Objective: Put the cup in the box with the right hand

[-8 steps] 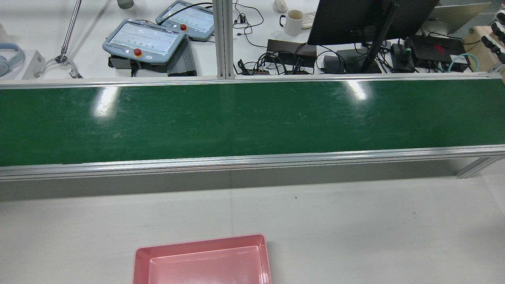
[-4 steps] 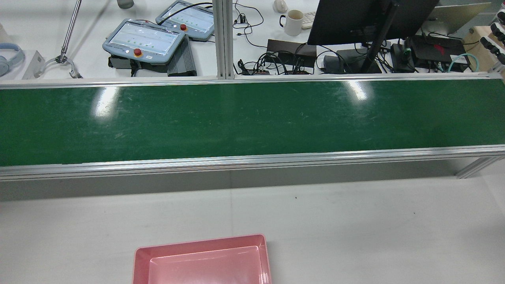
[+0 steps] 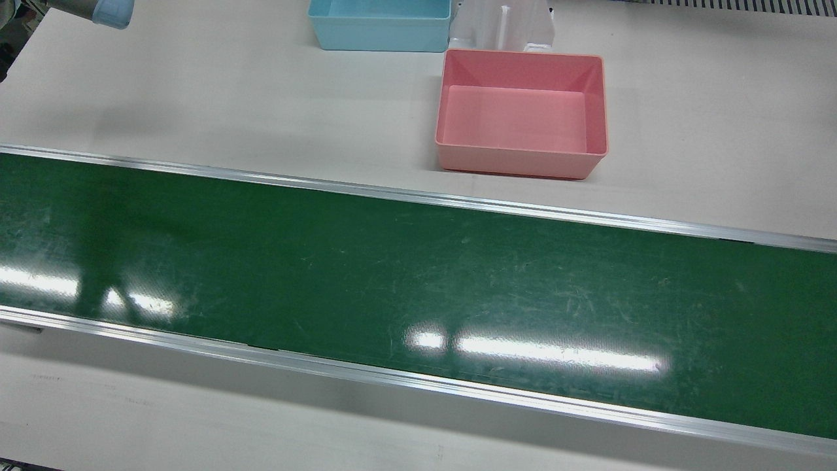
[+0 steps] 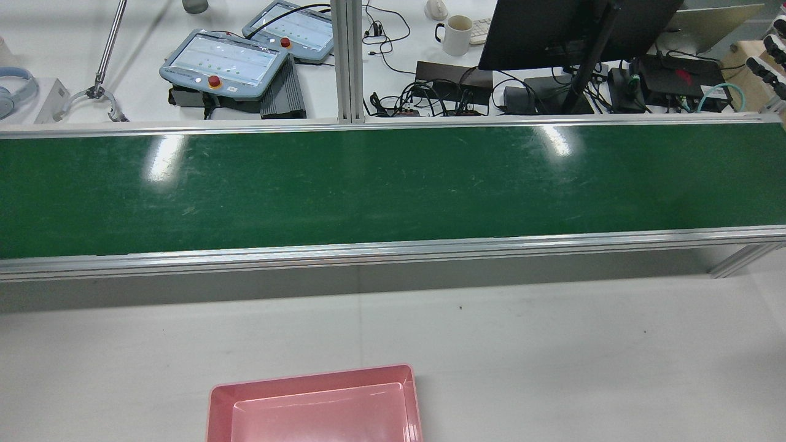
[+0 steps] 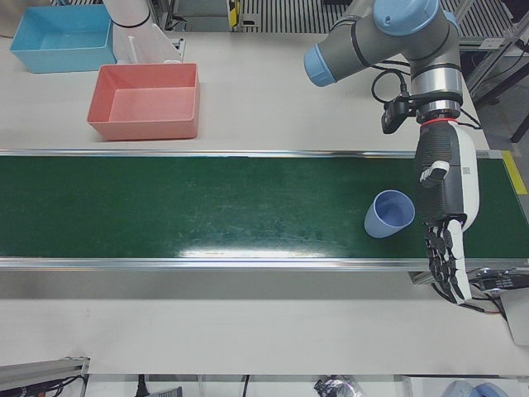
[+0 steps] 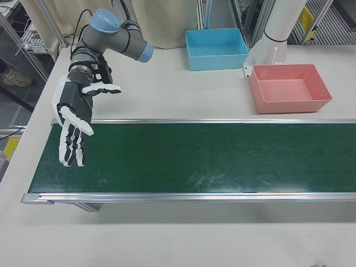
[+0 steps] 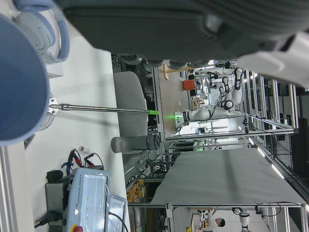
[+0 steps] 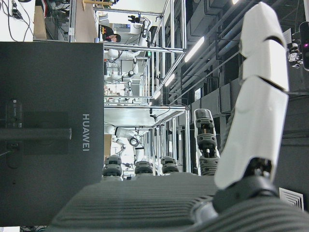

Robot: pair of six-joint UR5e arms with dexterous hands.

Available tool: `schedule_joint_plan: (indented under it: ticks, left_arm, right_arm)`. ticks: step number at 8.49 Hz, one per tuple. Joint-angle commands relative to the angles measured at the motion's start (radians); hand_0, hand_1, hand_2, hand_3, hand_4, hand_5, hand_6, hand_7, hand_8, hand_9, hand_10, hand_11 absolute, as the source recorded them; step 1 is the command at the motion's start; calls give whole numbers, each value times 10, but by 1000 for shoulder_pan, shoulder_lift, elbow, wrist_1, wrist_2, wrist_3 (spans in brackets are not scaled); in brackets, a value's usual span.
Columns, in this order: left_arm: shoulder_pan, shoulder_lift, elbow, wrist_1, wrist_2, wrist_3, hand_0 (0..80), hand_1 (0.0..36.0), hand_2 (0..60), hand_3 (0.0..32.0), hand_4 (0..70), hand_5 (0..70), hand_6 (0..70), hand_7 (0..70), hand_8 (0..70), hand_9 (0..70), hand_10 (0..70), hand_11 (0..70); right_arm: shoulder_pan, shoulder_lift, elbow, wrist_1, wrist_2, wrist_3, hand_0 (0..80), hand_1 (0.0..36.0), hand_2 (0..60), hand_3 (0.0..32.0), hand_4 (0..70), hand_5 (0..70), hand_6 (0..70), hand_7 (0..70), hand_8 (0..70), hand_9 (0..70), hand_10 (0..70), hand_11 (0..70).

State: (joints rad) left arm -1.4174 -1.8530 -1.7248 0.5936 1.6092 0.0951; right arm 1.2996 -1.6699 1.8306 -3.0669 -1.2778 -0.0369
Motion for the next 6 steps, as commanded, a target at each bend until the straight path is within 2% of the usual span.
schedule_joint_plan:
  ticks: [1, 6]
  left_arm:
    - [0, 0, -1, 0, 0, -2, 0, 0, 0, 0, 0, 0, 0, 0, 0, 0, 0, 0]
    - [0, 0, -1, 0, 0, -2, 0, 0, 0, 0, 0, 0, 0, 0, 0, 0, 0, 0]
  right_arm:
    - [1, -1, -1, -1, 0, 0, 520, 207, 125, 100, 86, 62, 16, 82, 31, 20, 45, 83]
    - [0, -1, -1, -1, 0, 0, 525, 217, 145, 100, 95, 64, 19, 89, 33, 23, 49, 89]
